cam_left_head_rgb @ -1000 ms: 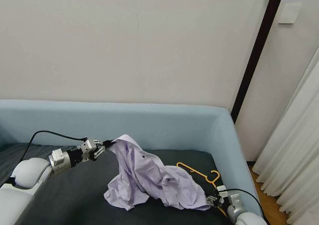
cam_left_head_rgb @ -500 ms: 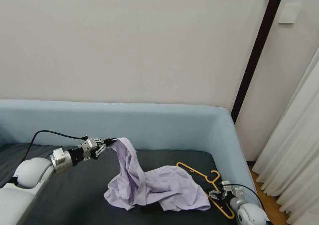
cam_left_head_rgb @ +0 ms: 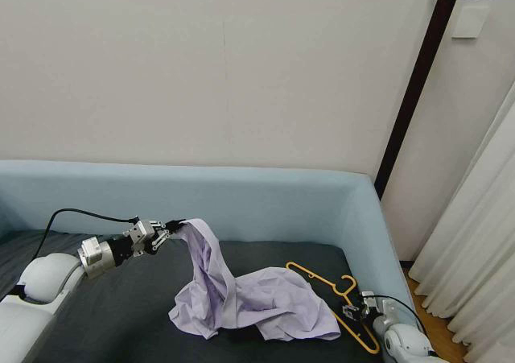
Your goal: Pick up the clothes from the sofa and hang them on the clothes hanger.
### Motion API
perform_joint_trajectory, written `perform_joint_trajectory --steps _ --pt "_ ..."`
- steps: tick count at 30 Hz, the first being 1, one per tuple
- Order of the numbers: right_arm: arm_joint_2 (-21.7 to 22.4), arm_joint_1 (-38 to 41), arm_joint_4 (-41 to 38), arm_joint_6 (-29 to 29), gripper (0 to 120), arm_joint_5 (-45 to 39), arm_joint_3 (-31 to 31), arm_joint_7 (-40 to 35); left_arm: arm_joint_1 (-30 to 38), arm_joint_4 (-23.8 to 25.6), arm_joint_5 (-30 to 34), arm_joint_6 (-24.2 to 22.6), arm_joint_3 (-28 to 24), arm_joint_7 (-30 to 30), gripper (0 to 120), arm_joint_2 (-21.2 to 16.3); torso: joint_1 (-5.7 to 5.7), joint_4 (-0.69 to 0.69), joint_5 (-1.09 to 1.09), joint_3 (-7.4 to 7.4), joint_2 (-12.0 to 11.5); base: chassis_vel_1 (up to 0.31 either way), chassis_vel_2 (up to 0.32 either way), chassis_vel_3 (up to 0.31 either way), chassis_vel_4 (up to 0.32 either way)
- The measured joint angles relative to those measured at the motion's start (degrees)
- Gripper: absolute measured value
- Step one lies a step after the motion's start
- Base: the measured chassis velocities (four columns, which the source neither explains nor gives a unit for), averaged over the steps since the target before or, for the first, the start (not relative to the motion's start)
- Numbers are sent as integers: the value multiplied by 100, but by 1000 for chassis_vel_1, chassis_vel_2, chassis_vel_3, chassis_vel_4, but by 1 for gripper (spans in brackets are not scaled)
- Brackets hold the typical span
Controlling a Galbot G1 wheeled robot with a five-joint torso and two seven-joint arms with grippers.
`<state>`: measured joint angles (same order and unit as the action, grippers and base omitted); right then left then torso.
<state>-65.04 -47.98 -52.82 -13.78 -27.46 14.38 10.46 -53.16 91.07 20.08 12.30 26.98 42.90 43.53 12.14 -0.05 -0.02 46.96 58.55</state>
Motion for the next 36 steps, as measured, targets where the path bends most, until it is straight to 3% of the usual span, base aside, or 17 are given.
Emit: perform_joint_trajectory --steps 5,22,29,34,36 --pt "4 -22 36 -1 68 -2 70 38 31 -7 1 10 -50 -6 0 34 0 2 0 0 0 0 0 0 0" --pt "28 -159 -166 4 6 108 -15 16 189 -210 -1 137 -196 -67 0 63 0 -3 -2 0 0 0 0 0 0" --pt "138 -231 -537 102 6 -13 -116 -199 247 -285 -9 176 -248 -63 0 85 0 -4 0 1 0 0 0 0 0" --pt "348 -324 -1362 358 6 -223 -141 -420 318 -342 -10 190 -304 -47 0 107 0 -3 -1 1 0 0 0 0 0" --pt "518 -461 -2101 428 6 -186 -121 -629 365 -376 -10 192 -345 -46 0 140 0 1 -1 1 0 0 0 0 0"
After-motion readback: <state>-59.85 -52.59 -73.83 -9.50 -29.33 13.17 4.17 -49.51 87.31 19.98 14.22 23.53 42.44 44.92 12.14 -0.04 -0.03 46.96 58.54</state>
